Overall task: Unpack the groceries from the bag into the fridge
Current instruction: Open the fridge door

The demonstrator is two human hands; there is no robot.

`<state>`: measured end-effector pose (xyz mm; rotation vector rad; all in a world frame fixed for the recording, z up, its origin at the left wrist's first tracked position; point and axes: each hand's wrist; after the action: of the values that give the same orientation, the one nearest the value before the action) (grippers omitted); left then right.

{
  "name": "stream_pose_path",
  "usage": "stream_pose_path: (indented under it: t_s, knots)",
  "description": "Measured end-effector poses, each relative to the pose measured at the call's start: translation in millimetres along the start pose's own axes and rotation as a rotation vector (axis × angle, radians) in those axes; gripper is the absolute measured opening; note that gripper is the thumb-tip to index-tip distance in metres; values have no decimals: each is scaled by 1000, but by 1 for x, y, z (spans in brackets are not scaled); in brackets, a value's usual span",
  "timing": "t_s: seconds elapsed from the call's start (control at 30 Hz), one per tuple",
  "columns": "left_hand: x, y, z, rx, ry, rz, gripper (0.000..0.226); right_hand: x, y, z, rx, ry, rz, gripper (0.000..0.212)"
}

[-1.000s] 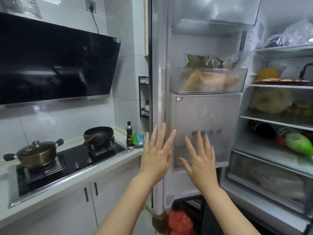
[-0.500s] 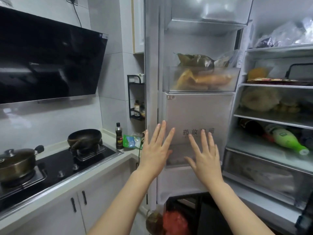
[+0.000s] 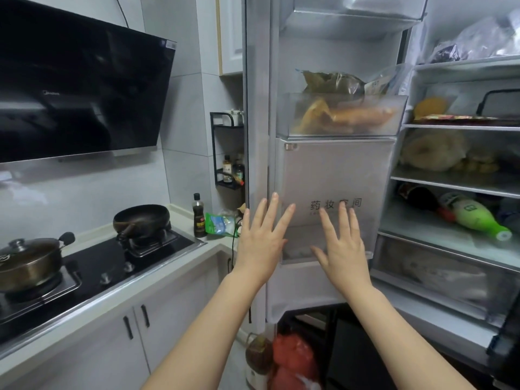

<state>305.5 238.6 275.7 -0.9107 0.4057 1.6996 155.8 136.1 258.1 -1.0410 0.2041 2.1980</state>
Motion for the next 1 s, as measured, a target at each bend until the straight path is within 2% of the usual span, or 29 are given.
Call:
stream_pose_path:
  t_s: [0.17,0.3,0.53,0.87,1.0]
  knots:
    - [6,1,3,-25,-45,47,101,3,-6,2,-25,-32,-5,90]
    - [17,4,9,-65,-92,95,92,13,-14,-2,-45,-74,78,87]
    - [55,14,33,-117,-288,281,77,34,-19,-7,-128,-152,254,89]
    - [124,49,90,-331,-501,649,72,55,-47,7,-280,-324,621,78]
    - [160,55,121,-407,-633,829,68,71,-81,16,-394,-512,765,64]
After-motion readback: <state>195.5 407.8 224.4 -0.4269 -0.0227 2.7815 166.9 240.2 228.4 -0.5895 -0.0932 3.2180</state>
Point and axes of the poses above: each hand's wrist, its own x-axis away from the middle knuckle, its own z-axis out of the back of the hand, y = z × x, and after that the axes turned 1 degree about -z, right-handed
